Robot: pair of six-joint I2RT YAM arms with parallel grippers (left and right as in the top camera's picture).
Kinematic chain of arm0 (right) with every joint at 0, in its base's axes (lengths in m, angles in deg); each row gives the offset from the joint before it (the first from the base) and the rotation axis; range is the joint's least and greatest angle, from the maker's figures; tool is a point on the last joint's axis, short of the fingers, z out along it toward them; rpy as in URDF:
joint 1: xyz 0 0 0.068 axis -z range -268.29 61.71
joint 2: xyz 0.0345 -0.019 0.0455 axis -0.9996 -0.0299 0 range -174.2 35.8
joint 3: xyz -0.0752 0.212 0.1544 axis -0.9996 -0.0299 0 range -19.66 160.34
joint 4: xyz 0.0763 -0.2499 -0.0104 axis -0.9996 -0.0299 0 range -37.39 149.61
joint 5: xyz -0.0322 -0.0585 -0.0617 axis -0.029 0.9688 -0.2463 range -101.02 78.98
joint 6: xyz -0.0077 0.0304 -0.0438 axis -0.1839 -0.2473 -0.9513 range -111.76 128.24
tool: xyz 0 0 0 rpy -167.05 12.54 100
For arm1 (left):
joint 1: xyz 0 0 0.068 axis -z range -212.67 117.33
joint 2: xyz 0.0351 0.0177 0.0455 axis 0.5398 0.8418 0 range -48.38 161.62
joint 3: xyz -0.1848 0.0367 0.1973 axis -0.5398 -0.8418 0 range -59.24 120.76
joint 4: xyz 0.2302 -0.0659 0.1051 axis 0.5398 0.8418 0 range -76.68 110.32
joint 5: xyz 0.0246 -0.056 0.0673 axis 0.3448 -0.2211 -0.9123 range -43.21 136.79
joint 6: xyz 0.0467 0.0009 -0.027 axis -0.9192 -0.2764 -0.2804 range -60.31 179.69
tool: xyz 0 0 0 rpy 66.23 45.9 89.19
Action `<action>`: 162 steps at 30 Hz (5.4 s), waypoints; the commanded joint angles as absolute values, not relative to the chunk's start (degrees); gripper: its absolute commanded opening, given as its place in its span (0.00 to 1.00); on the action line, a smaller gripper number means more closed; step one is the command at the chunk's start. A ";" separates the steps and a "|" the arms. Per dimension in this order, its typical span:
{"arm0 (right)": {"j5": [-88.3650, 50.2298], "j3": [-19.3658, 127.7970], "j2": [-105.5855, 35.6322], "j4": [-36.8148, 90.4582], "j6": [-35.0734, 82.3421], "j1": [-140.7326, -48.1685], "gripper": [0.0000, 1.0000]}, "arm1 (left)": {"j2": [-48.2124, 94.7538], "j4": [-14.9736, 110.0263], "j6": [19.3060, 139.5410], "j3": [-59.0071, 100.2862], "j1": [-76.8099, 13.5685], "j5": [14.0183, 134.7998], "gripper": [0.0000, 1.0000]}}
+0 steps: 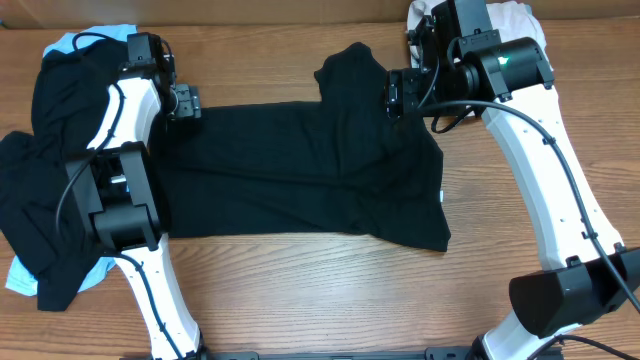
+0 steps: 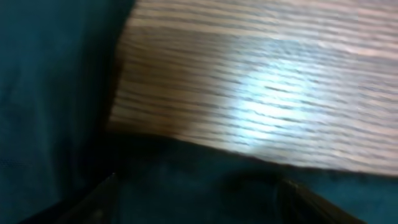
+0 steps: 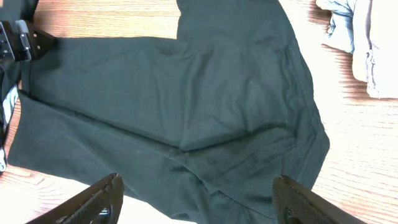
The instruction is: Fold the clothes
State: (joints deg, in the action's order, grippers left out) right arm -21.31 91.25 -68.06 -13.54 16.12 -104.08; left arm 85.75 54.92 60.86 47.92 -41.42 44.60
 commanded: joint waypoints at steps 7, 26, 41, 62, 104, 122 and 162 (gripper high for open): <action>-21.81 91.30 -67.95 -14.00 15.88 -104.32 0.80 | 86.99 55.58 60.97 43.94 -39.08 50.83 0.85; -21.59 91.30 -67.95 -14.78 15.63 -104.32 0.80 | 86.93 58.77 61.25 46.80 -32.07 47.85 0.91; -21.61 91.30 -67.95 -14.63 15.66 -104.32 0.80 | 86.51 69.24 60.97 62.41 -36.79 47.79 0.95; -21.61 91.30 -67.95 -14.63 15.66 -104.32 0.80 | 93.70 62.23 59.98 60.86 -41.53 41.69 0.90; -21.18 91.30 -67.95 -13.65 15.66 -104.32 0.80 | 93.75 59.12 61.03 57.21 -41.71 41.89 0.04; -21.59 91.30 -67.95 -10.91 19.33 -104.30 0.80 | 93.16 72.50 64.22 64.27 -41.58 41.95 0.04; -20.96 91.30 -67.95 4.74 19.33 -101.89 0.77 | 91.50 98.57 64.18 81.21 -39.72 42.39 0.04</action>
State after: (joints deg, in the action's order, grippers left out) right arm -21.24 91.25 -68.06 3.07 19.09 -103.51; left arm 92.87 98.46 63.24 79.61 -40.13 42.65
